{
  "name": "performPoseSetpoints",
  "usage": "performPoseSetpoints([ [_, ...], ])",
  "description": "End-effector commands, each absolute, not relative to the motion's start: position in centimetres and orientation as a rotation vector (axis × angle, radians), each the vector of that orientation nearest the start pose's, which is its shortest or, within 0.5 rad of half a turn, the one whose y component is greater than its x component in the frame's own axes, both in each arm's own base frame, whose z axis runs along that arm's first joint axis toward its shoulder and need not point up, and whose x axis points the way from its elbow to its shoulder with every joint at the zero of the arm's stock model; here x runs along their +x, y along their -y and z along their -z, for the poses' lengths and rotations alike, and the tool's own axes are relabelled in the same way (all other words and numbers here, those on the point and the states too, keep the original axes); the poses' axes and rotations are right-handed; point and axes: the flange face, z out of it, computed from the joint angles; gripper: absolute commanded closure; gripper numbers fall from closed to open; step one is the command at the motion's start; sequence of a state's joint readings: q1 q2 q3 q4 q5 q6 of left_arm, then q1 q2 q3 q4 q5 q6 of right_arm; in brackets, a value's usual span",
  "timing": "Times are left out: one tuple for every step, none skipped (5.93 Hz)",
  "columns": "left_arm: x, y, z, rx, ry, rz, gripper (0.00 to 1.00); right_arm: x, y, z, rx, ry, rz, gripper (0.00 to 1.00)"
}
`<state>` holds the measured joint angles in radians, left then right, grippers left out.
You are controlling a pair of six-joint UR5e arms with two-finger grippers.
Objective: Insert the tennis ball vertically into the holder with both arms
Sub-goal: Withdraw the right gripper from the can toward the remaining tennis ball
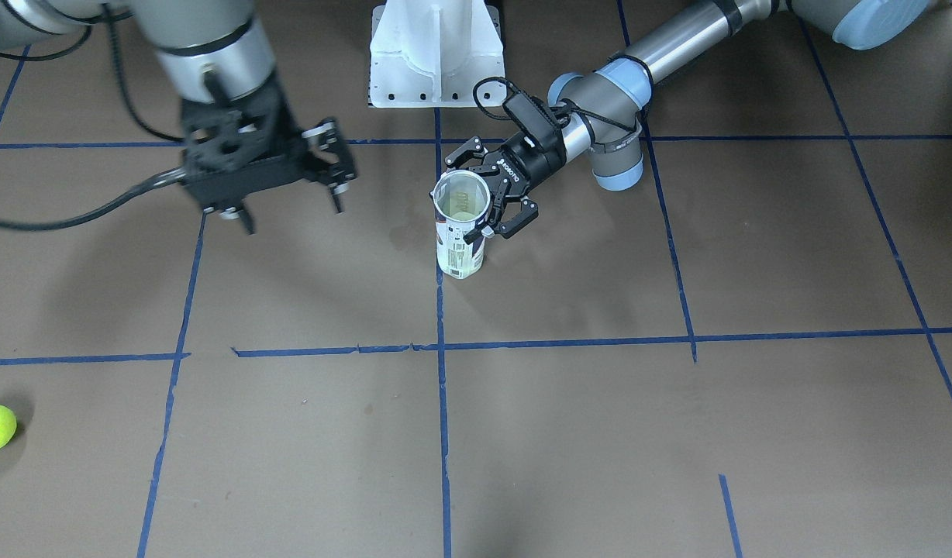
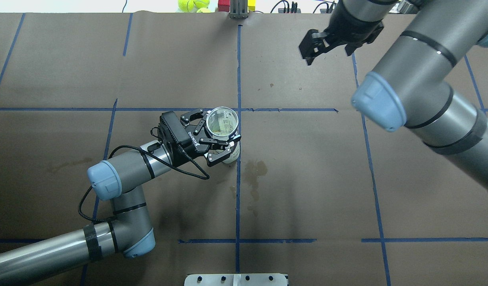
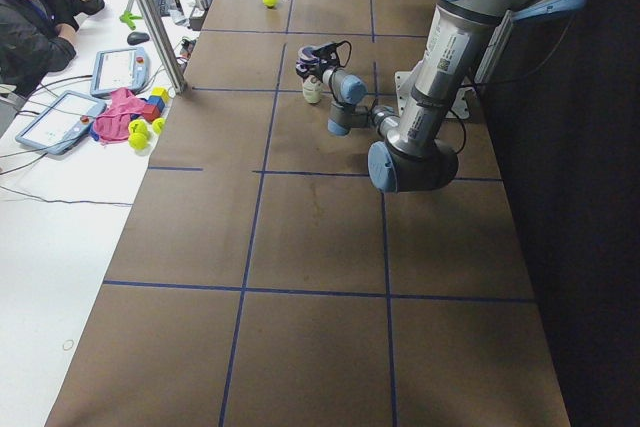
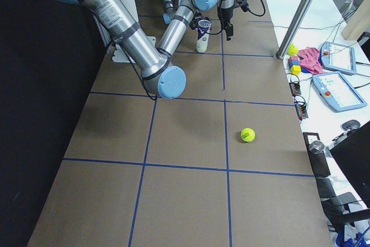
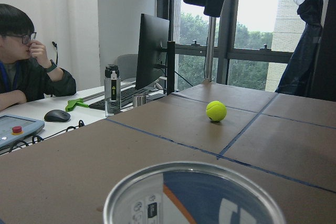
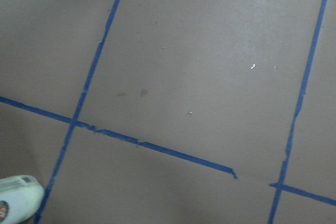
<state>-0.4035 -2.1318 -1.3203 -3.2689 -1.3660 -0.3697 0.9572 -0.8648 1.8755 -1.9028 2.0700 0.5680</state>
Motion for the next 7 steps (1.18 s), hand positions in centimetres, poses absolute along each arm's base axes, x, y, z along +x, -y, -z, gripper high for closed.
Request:
performPoseSetpoints([
  [53.3,39.4,-27.1,1.536,-1.303,-0.306,0.15,-22.4,58.4,-23.1,0.3,0.701,0.345,0.0],
  [53.0,39.3,-26.9,1.539,-1.307,-0.304,0.15,-18.8,61.6,-27.4,0.294,0.638,0.424,0.0],
  [53.0,39.3,-26.9,1.537,-1.305,-0.305,0.14,-16.6,64.6,-31.2,0.288,0.629,0.47,0.0],
  [53.0,39.3,-26.9,1.537,-1.305,-0.305,0.14,-15.0,67.6,-38.2,0.354,0.665,0.489,0.0],
  [53.0,39.3,-26.9,1.536,-1.303,-0.306,0.14,-14.8,70.0,-43.8,0.387,0.658,0.514,0.0],
  [53.1,39.3,-27.1,1.533,-1.3,-0.307,0.14,-14.8,70.8,-47.5,0.373,0.647,0.546,0.0],
  [53.1,39.4,-27.1,1.532,-1.299,-0.308,0.14,-14.5,69.8,-50.4,0.372,0.642,0.55,0.0],
])
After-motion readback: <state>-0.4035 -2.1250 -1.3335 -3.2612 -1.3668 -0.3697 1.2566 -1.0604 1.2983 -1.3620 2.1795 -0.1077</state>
